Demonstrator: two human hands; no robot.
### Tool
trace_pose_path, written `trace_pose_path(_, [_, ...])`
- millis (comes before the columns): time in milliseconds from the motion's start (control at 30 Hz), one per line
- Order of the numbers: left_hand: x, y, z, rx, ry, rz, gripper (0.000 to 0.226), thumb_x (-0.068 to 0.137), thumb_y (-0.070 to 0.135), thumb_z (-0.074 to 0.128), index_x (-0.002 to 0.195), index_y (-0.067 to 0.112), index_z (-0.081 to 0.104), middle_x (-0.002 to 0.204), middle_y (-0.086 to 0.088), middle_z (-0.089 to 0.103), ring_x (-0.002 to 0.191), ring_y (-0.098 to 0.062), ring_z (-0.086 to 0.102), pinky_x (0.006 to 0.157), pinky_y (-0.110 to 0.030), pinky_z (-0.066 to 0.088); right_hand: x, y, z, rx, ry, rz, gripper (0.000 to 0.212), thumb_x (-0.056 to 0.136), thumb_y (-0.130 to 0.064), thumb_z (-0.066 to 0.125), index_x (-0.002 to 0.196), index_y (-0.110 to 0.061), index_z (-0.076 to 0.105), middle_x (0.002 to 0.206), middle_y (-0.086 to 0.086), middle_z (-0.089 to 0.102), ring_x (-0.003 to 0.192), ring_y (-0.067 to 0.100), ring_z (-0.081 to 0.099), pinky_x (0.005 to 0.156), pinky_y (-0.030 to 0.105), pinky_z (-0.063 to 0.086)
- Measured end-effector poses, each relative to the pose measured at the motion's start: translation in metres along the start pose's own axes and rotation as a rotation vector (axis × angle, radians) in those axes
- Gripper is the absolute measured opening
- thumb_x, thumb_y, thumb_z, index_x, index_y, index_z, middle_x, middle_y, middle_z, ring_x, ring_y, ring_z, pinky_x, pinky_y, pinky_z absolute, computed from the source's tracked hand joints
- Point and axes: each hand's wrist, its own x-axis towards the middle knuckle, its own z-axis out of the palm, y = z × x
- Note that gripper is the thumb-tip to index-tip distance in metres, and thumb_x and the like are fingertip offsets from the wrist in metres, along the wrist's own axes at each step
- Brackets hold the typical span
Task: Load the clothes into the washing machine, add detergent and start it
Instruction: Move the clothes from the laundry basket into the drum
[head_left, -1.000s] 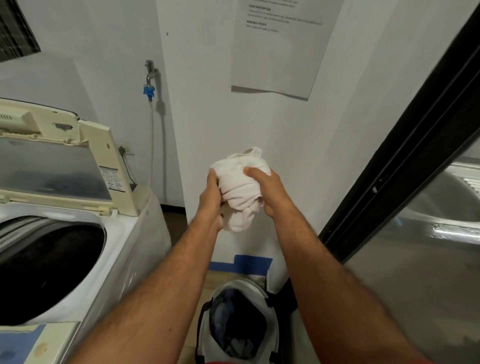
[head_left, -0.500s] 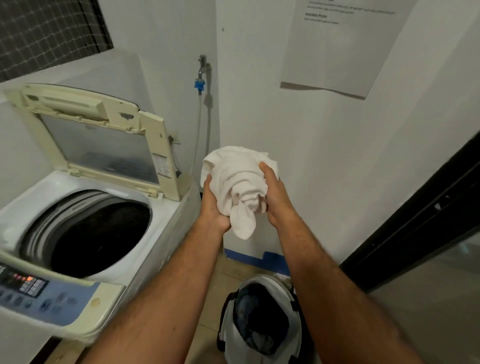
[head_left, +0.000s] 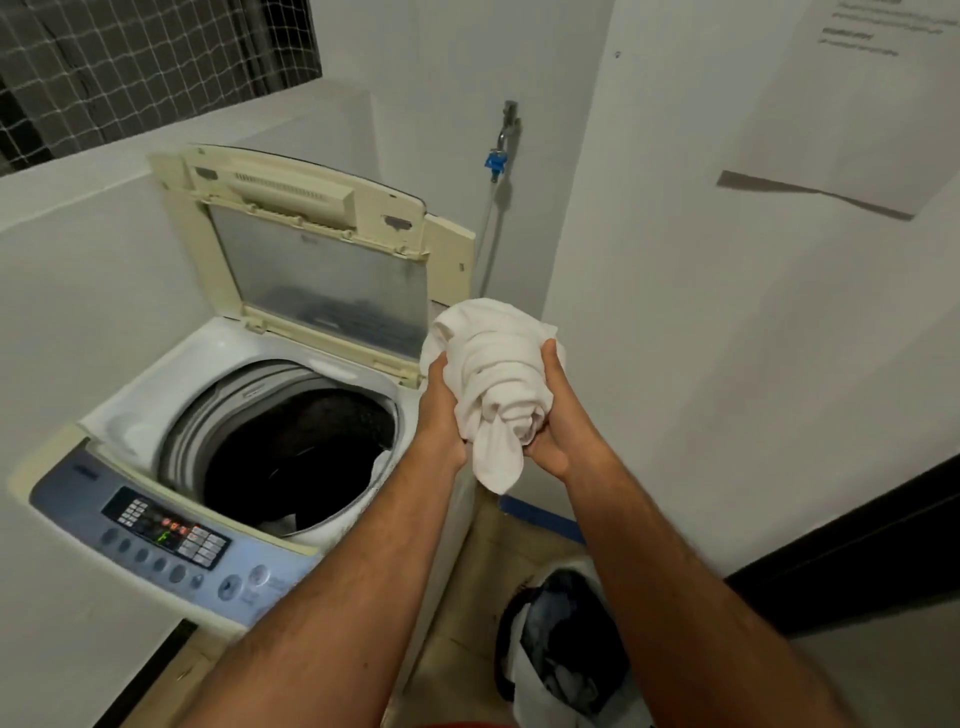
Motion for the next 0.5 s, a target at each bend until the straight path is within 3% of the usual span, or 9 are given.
trace_pose_path(67, [0.006,0.021,-0.022,0.155,0.09,0.044,0.046,0.092,0.049,0.055,0.114,0.011,0.066,0.112,-0.018,0.068,0.106,-0.034,0.065,0.092,-0.049,0.053,0.009,0.015,0.018,0.031,-0.021,-0.013,0.07,0.09,-0.063,0.048,0.129,-0.007,0.061,0.125,0.016,0.067,0.118,0.027,0.063,0.103,0.041,0.05])
trace_pose_path(133, [0.011,0.043,-0.044,0.201,0.151,0.04,0.043,0.093,0.049,0.052,0.111,0.011,0.063,0.109,-0.012,0.068,0.1,-0.028,0.065,0.084,-0.041,0.054,0.02,0.031,0.038,0.042,-0.05,-0.008,0.071,0.089,-0.062,0.049,0.131,-0.005,0.058,0.126,0.017,0.066,0.116,0.027,0.064,0.099,0.042,0.052])
trace_pose_path(233, [0.02,0.07,-0.079,0.285,0.375,0.065,0.07,0.084,0.05,0.061,0.138,0.009,0.041,0.129,-0.015,0.057,0.108,-0.032,0.061,0.092,-0.046,0.052,0.034,0.057,0.066,-0.04,-0.054,-0.001,0.07,0.09,-0.055,0.055,0.139,-0.005,0.051,0.135,0.019,0.059,0.12,0.03,0.06,0.101,0.044,0.049])
trace_pose_path(300, [0.018,0.092,-0.1,0.327,0.453,0.166,0.083,0.083,0.039,0.068,0.149,0.023,0.021,0.134,-0.011,0.05,0.112,-0.03,0.059,0.097,-0.047,0.05,0.043,0.074,0.084,-0.029,-0.031,-0.019,0.06,0.095,-0.045,0.053,0.139,-0.004,0.051,0.132,0.018,0.061,0.111,0.026,0.065,0.092,0.037,0.055])
trace_pose_path(333, [0.016,0.107,-0.11,0.335,0.445,0.217,0.082,0.085,0.032,0.067,0.15,0.028,0.018,0.136,-0.008,0.049,0.112,-0.027,0.059,0.097,-0.045,0.05,0.05,0.081,0.092,-0.019,-0.027,-0.032,0.057,0.097,-0.042,0.051,0.139,-0.003,0.051,0.13,0.017,0.062,0.107,0.024,0.066,0.087,0.034,0.057])
trace_pose_path(400, [0.019,0.133,-0.129,0.336,0.377,0.257,0.066,0.089,0.025,0.059,0.148,0.023,0.03,0.13,-0.005,0.055,0.109,-0.021,0.06,0.094,-0.037,0.051,0.062,0.092,0.106,-0.023,-0.014,-0.058,0.055,0.098,-0.039,0.05,0.139,-0.003,0.051,0.129,0.017,0.061,0.103,0.023,0.067,0.081,0.032,0.058])
trace_pose_path(500, [0.023,0.167,-0.158,0.199,0.144,0.116,0.053,0.089,0.044,0.053,0.128,0.009,0.056,0.122,-0.013,0.064,0.113,-0.028,0.06,0.086,-0.036,0.051,0.086,0.108,0.128,-0.102,0.044,-0.071,0.065,0.087,-0.045,0.065,0.138,-0.006,0.054,0.136,0.018,0.059,0.116,0.031,0.062,0.09,0.038,0.056])
